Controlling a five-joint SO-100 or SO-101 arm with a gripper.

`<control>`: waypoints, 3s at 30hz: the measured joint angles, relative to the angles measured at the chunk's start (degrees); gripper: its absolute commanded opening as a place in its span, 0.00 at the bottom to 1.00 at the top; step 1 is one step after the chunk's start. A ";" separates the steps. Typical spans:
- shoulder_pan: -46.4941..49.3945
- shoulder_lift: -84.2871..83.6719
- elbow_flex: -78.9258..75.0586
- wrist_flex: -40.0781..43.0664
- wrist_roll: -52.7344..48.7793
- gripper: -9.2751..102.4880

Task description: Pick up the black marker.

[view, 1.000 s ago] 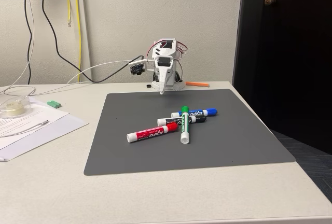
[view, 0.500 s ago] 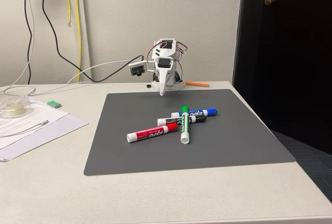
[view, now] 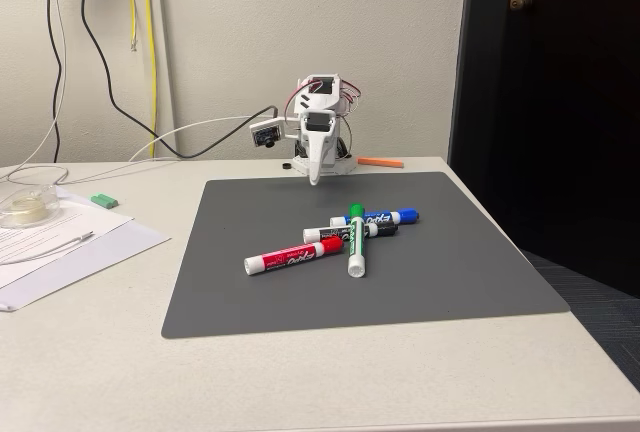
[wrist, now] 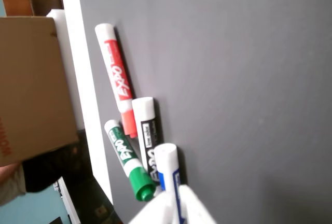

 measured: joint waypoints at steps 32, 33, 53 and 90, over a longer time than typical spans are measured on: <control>-0.35 0.00 0.00 0.00 -0.97 0.08; -0.53 0.00 0.00 0.00 -0.97 0.08; 0.35 0.00 0.00 -0.18 -2.37 0.08; -3.34 -87.54 -68.03 5.10 -15.12 0.08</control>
